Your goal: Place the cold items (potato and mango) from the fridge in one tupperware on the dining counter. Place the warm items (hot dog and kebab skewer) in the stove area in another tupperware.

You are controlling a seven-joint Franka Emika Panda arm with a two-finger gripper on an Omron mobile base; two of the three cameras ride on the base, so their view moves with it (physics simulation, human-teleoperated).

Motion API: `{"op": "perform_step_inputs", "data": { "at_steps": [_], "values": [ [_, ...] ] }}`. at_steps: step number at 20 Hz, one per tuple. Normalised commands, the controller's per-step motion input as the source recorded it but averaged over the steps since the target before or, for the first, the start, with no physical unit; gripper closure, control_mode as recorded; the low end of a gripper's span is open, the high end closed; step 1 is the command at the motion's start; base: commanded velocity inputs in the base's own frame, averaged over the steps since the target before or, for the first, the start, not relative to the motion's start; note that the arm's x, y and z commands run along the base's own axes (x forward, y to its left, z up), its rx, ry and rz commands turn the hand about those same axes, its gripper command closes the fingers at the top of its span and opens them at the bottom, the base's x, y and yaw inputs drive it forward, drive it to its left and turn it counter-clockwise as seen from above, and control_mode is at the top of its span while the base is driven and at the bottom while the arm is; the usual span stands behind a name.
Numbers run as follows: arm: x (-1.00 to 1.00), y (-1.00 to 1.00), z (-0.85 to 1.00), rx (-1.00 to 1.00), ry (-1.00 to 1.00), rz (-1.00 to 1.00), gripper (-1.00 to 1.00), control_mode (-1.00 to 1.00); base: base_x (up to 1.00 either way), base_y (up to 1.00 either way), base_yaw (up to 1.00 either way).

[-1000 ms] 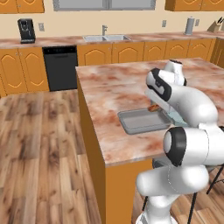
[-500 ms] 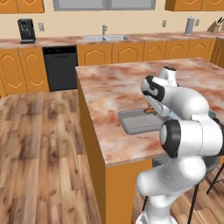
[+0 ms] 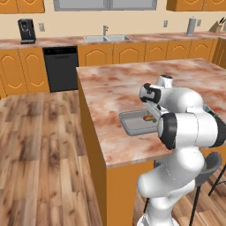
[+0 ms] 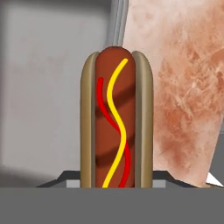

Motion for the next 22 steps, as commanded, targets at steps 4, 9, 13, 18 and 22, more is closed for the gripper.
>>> {"op": "perform_step_inputs", "data": {
  "at_steps": [4,9,13,18,22],
  "values": [
    [0.4,0.0,-0.27,0.0,0.09,-0.01,1.0,-1.0,0.0,0.0,0.0],
    [0.44,0.0,-0.23,0.0,0.07,0.0,1.0,-1.0,0.0,0.0,0.0],
    [0.4,0.0,-0.23,0.0,0.02,0.0,1.0,-1.0,0.0,0.0,0.0],
    [0.3,0.0,-0.27,0.0,0.0,0.0,1.0,-1.0,0.0,0.0,0.0],
    [0.18,0.0,-0.33,0.0,0.0,0.0,1.0,-1.0,0.0,0.0,0.0]
  ]
}}
